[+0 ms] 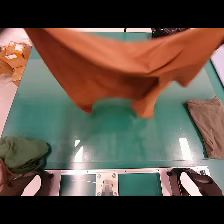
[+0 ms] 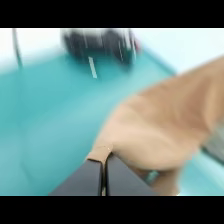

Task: Fold the shirts.

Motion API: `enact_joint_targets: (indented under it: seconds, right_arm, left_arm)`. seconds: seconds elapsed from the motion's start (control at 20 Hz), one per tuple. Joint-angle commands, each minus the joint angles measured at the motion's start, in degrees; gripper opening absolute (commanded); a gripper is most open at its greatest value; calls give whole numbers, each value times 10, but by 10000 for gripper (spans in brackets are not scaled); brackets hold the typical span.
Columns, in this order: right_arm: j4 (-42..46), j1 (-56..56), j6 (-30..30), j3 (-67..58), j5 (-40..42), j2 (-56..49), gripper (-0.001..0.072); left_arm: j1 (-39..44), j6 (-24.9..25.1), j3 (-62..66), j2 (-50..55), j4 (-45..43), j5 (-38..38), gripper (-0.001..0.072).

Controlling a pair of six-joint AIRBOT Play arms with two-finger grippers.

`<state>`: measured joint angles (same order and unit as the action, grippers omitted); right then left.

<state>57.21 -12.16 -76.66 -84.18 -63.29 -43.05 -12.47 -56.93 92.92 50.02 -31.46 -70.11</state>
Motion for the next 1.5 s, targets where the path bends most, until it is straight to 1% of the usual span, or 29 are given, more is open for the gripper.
enact_joint_targets:
  seconds: [0.0, 0.15, 0.3, 0.4, 0.5, 0.55, 0.65, 0.7, 0.8, 0.9, 1.0, 1.15, 1.2, 1.25, 1.3, 1.35, 1.4, 1.45]
  right_arm:
    - [18, -2, -27, -70, 16, 99, 24]
    - [61, -2, -60, -85, 59, 146, 24]
    - [90, -2, -72, -79, 58, 148, 24]
    - [90, -2, -71, -52, 59, 127, 24]
    - [90, -2, -71, -5, 59, 92, 24]
    - [90, -2, -71, 24, 62, 69, 24]
    - [78, -1, -67, 92, 86, 2, 24]
    - [70, 2, -67, 123, 105, -35, 24]
    - [69, 12, -67, 171, 151, -121, 24]
    - [66, 18, -67, 184, 177, -221, 24]
    - [46, 24, -67, 184, 208, -318, 24]
    - [-12, 24, -67, 181, 249, -430, 27]
    - [-17, 24, -67, 174, 251, -454, 111]
    - [-16, 22, -67, 165, 250, -470, 282]
    - [-6, 16, -67, 156, 246, -475, 398]
    - [14, 3, -67, 144, 230, -473, 438]
    - [39, -15, -67, 127, 195, -469, 436]
    - [69, -37, -68, 109, 142, -464, 412]
  left_arm:
    - [0, -18, 117, -65, -45, 48, 20]
    - [0, -63, 179, -71, -135, 59, 20]
    - [0, -96, 181, -59, -194, 84, 20]
    - [0, -104, 175, -21, -200, 83, 20]
    - [0, -106, 158, 36, -186, 73, 21]
    - [0, -106, 145, 69, -171, 66, 21]
    - [0, -105, 113, 145, -111, 49, 21]
    - [0, -105, 94, 186, -81, 45, 21]
    - [0, -101, 59, 263, -57, 52, 21]
    - [0, -101, 41, 334, -55, 67, 21]
    - [0, -101, 40, 396, -41, 70, 21]
    - [12, -101, 40, 455, -30, 112, 22]
    - [21, -100, 40, 469, -30, 129, 25]
    - [28, -100, 40, 476, -31, 142, 262]
    - [33, -101, 40, 478, -31, 148, 645]
    - [33, -101, 41, 478, -31, 144, 698]
    - [28, -101, 43, 476, -33, 127, 698]
    - [18, -101, 45, 475, -36, 98, 698]
